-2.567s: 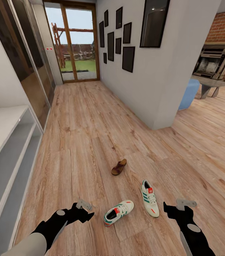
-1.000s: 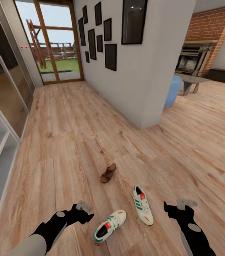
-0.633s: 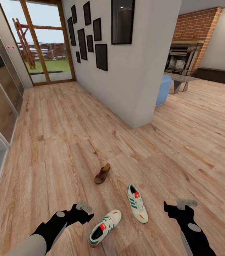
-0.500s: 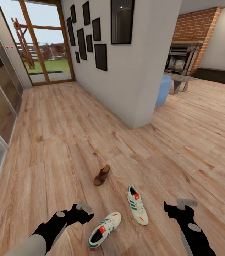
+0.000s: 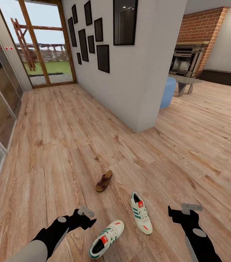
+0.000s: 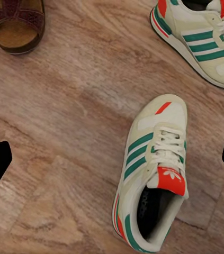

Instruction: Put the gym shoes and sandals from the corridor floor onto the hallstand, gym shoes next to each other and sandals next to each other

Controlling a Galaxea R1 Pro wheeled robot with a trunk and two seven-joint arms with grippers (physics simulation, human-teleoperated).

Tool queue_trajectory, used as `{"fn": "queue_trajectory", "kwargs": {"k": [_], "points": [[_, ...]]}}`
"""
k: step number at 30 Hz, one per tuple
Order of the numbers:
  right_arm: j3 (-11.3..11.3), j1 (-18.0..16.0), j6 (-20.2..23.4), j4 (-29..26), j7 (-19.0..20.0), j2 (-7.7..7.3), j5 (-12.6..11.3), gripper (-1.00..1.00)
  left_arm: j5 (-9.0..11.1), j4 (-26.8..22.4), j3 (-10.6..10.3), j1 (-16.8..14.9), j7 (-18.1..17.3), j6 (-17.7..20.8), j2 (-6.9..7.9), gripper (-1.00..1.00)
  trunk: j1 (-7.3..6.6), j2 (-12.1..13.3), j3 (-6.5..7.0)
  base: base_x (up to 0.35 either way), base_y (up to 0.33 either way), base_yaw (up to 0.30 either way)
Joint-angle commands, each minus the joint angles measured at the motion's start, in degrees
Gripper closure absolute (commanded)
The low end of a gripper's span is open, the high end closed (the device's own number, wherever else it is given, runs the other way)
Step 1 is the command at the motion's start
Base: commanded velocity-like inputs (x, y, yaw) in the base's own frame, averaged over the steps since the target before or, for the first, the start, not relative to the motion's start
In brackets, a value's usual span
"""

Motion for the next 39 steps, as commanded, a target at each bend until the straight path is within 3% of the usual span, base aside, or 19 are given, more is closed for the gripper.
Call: {"fn": "queue_trajectory", "kwargs": {"k": [1,39], "points": [[0.05,-0.02,0.34,-0.2,-0.2,-0.02,0.01,-1.0,-0.34,-0.05,-0.26,-0.01,-0.01,-0.14,0.05,-1.0,0.21,-0.42,-0.22,0.003,0.0,0.0],[0.0,-0.02,0.34,-1.61,-0.27,-0.01,0.06,-1.0,-1.29,0.41,-0.51,-0.01,-0.1,0.04,0.05,-1.0,8.56,-15.66,-10.08,0.0,0.0,0.0]]}}
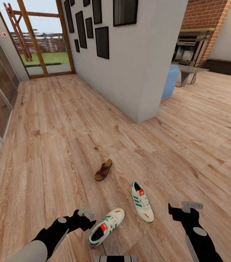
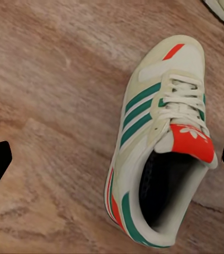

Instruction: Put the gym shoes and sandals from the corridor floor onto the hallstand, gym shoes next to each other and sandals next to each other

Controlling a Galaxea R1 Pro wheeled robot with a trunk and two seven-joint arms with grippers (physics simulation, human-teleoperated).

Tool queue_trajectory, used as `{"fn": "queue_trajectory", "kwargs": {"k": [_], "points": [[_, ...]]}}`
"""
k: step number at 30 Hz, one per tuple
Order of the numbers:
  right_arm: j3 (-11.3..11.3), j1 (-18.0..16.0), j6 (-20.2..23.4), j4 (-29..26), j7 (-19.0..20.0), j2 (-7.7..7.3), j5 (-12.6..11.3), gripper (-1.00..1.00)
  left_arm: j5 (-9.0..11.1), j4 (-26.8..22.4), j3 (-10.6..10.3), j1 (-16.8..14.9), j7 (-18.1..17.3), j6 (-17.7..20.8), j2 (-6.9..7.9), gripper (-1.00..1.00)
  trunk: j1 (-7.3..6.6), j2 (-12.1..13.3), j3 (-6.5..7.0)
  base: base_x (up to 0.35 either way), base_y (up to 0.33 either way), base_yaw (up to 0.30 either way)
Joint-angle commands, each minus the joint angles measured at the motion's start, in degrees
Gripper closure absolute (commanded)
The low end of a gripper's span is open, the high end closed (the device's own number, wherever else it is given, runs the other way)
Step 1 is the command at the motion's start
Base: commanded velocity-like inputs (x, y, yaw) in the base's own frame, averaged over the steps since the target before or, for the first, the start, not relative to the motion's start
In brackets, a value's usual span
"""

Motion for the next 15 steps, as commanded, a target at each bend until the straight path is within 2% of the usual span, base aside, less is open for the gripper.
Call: {"fn": "queue_trajectory", "kwargs": {"k": [1,6,15], "points": [[0.06,-0.02,0.34,-0.08,-0.18,-0.02,0.03,-1.0,-0.3,-0.06,-0.25,-0.02,-0.02,-0.12,0.04,-1.0,0.21,-0.43,-0.32,0.0,0.0,0.0],[0.06,-0.02,0.34,-0.08,-0.2,-0.02,0.04,-1.0,-0.3,0.02,-0.34,-0.02,-0.02,-0.12,0.0,-1.0,1.31,-2.44,-1.68,0.0,0.0,0.0],[0.06,-0.02,0.34,-0.08,-0.17,-0.02,0.02,-1.0,-0.3,0.22,-3.78,0.01,0.04,-0.01,0.04,-1.0,3.09,-5.66,-4.15,0.0,0.0,0.0]]}}
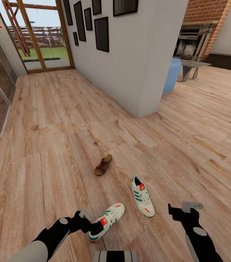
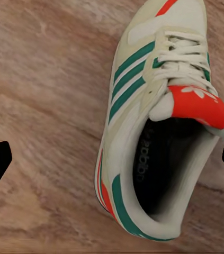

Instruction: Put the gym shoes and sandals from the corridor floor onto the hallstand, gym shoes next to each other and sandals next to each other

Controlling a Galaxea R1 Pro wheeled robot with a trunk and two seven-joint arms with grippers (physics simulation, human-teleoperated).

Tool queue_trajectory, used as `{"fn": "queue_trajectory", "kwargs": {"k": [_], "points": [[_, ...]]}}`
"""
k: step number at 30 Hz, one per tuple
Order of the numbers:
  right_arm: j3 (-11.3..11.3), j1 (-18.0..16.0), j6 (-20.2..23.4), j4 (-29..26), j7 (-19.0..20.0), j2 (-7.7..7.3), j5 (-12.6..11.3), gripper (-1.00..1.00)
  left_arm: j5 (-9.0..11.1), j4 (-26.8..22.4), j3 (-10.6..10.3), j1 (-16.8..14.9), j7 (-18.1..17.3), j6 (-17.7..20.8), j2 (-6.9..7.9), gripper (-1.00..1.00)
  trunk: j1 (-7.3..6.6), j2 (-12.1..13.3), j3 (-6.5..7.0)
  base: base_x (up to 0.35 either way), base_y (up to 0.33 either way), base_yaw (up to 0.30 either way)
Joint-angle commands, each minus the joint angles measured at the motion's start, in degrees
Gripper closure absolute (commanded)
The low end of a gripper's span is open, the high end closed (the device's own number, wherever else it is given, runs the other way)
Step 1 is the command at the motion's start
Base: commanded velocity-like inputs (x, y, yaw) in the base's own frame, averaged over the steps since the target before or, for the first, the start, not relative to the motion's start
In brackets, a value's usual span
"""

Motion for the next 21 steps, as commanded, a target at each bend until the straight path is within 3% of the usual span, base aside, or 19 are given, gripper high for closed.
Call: {"fn": "queue_trajectory", "kwargs": {"k": [1,15,21], "points": [[0.06,-0.02,0.34,-0.08,-0.21,-0.02,0.01,-1.0,-0.57,-0.08,-0.18,-0.01,-0.14,-0.1,-0.01,-1.0,-0.01,-0.02,-0.14,0.0,0.0,0.0],[0.06,-0.02,0.34,-0.16,-0.22,-0.02,-0.02,-1.0,-0.62,-0.13,-1.39,-0.04,-0.18,0.22,-0.07,-1.0,-0.01,-0.02,-0.88,0.0,0.0,0.0],[0.06,-0.02,0.34,-0.11,-0.23,-0.02,-0.02,-1.0,-0.65,-0.14,-1.62,-0.04,-0.13,0.3,0.01,-1.0,0.14,-0.1,-2.43,0.0,0.0,0.0]]}}
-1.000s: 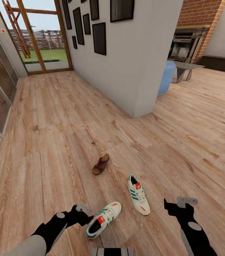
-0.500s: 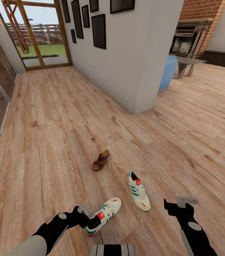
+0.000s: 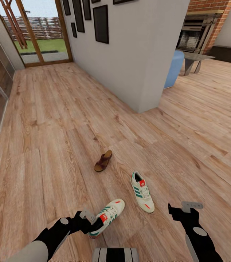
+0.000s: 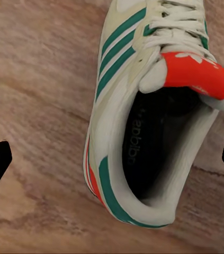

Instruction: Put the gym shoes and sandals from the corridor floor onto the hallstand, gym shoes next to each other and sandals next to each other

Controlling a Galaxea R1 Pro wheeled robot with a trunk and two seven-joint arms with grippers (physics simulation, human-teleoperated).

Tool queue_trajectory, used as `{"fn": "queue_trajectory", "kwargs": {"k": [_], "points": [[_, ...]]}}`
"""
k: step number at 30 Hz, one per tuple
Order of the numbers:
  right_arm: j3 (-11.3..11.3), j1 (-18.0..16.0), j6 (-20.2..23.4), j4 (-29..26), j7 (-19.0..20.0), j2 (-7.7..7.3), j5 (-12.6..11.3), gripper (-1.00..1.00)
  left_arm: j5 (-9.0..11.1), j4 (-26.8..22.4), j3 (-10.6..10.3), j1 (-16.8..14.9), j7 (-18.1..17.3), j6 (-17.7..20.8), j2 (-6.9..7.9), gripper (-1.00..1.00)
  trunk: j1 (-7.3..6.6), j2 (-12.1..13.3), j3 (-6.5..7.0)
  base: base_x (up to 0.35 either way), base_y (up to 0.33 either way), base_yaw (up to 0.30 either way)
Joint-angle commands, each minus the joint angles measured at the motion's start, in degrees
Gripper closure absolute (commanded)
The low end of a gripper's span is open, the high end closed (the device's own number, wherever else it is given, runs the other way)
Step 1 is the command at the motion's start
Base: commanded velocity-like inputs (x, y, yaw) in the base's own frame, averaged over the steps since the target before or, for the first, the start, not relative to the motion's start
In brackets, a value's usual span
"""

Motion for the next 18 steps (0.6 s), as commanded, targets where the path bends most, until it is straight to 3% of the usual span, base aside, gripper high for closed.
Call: {"fn": "queue_trajectory", "kwargs": {"k": [1,6,18], "points": [[0.06,-0.02,0.34,-0.09,-0.2,-0.02,0.02,-1.0,-0.59,-0.09,0.11,0.0,-0.19,-0.07,0.01,-1.0,0.01,-0.03,-0.34,0.0,0.0,0.0],[0.06,-0.02,0.34,-0.09,-0.18,-0.02,0.02,-1.0,-0.6,-0.09,0.06,0.0,-0.18,-0.07,0.0,-1.0,0.14,-0.1,-1.88,0.0,0.0,0.0],[0.06,-0.02,0.34,-0.08,-0.18,-0.02,0.02,-1.0,-0.75,-0.56,-0.09,-0.06,0.04,0.09,0.01,-1.0,0.14,-0.1,-2.13,0.0,0.0,0.0]]}}
